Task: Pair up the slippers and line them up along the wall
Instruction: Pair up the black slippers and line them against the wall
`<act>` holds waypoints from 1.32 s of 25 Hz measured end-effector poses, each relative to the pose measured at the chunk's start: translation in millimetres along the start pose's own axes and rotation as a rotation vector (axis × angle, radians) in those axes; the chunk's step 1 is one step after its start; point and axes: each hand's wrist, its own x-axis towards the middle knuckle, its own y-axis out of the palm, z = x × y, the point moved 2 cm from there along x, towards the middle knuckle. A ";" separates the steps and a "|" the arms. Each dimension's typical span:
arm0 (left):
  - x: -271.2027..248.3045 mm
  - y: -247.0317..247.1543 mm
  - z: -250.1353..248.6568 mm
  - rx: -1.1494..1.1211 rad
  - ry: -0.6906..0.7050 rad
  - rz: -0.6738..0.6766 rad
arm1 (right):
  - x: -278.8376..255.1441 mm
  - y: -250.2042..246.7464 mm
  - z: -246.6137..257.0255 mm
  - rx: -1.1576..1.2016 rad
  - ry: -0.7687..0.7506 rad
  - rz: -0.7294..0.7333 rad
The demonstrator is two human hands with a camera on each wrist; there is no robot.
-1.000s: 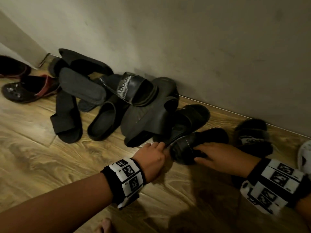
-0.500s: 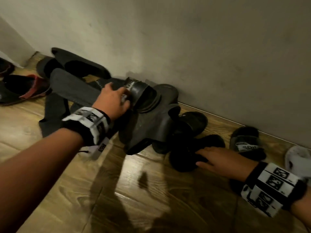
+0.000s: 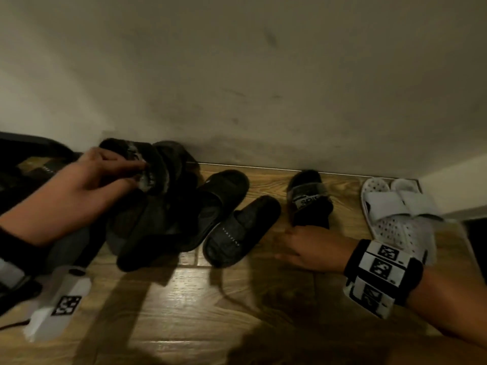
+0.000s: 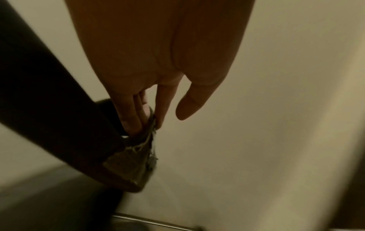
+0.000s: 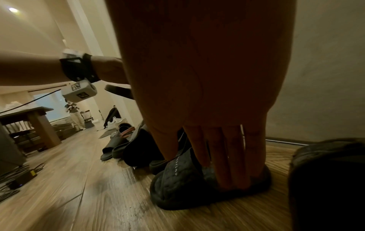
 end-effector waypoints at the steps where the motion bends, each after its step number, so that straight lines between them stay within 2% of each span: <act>1: -2.8 9.1 -30.2 -0.065 0.017 0.031 | -6.7 3.3 -6.8 0.001 0.013 -0.008; 5: 5.9 79.6 -140.9 -0.284 0.157 0.172 | -50.4 24.0 -46.7 0.112 0.118 -0.072; 7: 16.5 129.5 -183.4 -0.389 0.184 0.284 | -73.0 39.1 -67.1 0.152 0.185 -0.051; 9: 34.7 184.8 -224.1 -0.402 0.201 0.413 | -102.3 61.0 -90.2 0.167 0.246 -0.015; 11: 56.0 237.1 -254.6 -0.322 0.223 0.519 | -129.4 81.0 -110.4 0.188 0.283 -0.007; 13: 71.1 286.8 -282.5 -0.260 0.239 0.599 | -157.2 99.2 -126.7 0.263 0.341 -0.067; 16: 76.0 340.1 -302.1 -0.405 0.101 0.802 | -173.8 121.5 -137.0 0.332 0.421 -0.114; 17: 74.0 352.4 -300.9 -0.430 0.112 0.832 | -172.6 127.9 -140.2 0.371 0.434 -0.121; 19: 67.3 362.7 -286.3 -0.318 0.203 0.814 | -166.6 134.1 -145.4 0.476 0.443 -0.186; 22: 63.5 341.0 -243.7 -0.046 0.318 0.549 | -152.8 128.6 -145.6 0.641 0.424 -0.342; 24: 68.5 318.7 -221.5 0.115 0.400 0.398 | -149.0 125.6 -146.6 0.628 0.477 -0.381; 26: 76.9 307.1 -204.9 0.303 0.443 0.388 | -145.2 122.5 -151.7 0.523 0.589 -0.343; 28: 85.2 308.3 -192.3 0.399 0.420 0.432 | -141.1 117.8 -156.0 0.523 0.648 -0.324; 33: 87.3 322.0 -169.9 0.414 0.342 0.511 | -143.8 109.5 -149.2 0.620 0.608 -0.392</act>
